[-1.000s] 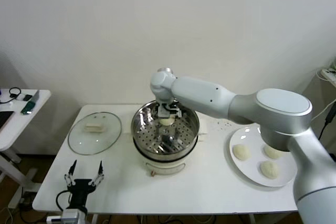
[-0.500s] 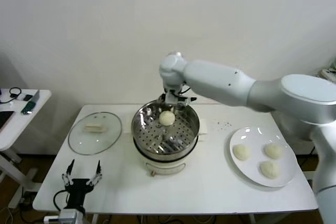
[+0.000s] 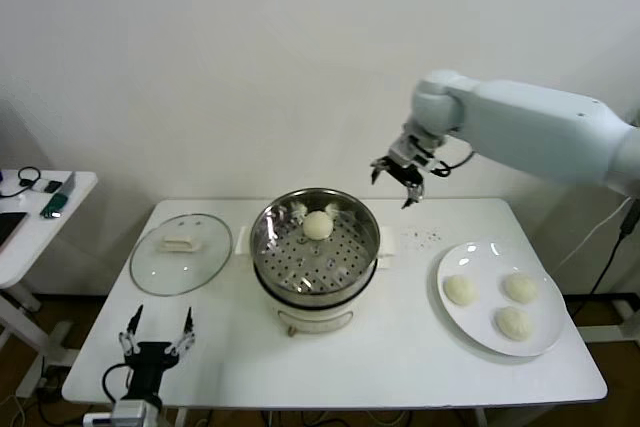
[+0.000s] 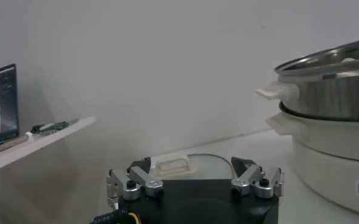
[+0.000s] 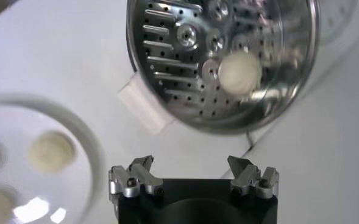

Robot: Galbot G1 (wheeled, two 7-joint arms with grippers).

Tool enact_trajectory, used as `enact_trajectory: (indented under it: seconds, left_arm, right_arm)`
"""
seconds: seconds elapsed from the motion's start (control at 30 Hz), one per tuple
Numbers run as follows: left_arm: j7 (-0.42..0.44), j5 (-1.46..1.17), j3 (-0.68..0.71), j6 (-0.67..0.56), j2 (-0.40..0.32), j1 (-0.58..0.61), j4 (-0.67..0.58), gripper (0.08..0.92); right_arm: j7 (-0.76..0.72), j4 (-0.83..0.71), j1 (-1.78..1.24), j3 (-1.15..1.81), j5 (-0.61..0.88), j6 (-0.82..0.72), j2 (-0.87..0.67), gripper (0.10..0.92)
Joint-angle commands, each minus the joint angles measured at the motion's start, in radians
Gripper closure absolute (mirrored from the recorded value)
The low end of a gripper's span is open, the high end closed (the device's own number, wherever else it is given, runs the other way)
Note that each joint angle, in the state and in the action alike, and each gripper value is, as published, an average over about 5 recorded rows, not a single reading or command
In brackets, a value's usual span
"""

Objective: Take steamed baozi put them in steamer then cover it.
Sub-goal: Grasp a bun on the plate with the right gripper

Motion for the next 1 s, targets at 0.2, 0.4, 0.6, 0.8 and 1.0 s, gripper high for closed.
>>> enact_trajectory:
  seconds: [0.2,0.4,0.6,0.8,1.0]
  left_arm:
    - [0.001,0.007,0.003,0.005,-0.004,0.003,-0.013,0.177]
    - [0.0,0.01,0.002,0.005,-0.011,0.006,-0.015,0.177]
    - [-0.001,0.012,-0.001,0.006,-0.014,0.008,-0.013,0.177]
    - [-0.003,0.016,-0.005,0.008,-0.016,0.009,-0.009,0.177]
    - [-0.004,0.023,-0.006,0.009,-0.023,0.01,-0.008,0.177]
  right_arm:
    - [0.063,0.059,-0.139,-0.044,0.105,-0.284,-0.272,0.203]
    - [0.052,0.003,-0.268,0.012,0.045,-0.274,-0.273,0.203]
    - [0.048,-0.055,-0.444,0.161,-0.007,-0.27,-0.243,0.203]
    - [0.049,-0.12,-0.537,0.255,-0.043,-0.259,-0.19,0.203]
    - [0.042,-0.191,-0.577,0.309,-0.066,-0.243,-0.138,0.203]
